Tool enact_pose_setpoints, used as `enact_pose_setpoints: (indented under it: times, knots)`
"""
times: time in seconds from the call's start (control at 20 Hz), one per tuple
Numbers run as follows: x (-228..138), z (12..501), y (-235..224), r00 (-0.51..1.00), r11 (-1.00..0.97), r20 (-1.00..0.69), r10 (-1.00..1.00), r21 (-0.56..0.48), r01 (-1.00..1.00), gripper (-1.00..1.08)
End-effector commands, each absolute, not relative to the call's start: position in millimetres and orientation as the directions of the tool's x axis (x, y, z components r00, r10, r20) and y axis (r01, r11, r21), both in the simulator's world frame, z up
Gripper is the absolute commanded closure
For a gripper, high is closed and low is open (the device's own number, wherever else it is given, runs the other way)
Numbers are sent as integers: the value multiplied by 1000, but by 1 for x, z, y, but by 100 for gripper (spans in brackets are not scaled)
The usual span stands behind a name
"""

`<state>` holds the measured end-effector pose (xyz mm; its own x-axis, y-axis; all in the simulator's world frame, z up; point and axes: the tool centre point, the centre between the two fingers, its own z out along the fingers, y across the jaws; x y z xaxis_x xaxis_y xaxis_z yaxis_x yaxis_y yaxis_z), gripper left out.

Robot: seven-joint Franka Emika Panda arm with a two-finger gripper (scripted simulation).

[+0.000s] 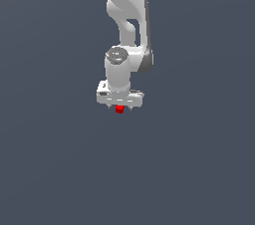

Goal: Pick up the red cube and move it to a goal position.

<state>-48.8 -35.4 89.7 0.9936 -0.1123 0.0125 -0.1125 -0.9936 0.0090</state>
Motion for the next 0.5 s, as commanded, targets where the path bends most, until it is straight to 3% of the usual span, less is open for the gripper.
enact_pose_setpoints:
  times: [0.0,0.45]
  knots:
    - [-61,70,-38,991,-991,9,-133,7,-133,-92]
    - [-88,27,-42,984,-984,1,-176,2,-176,-92]
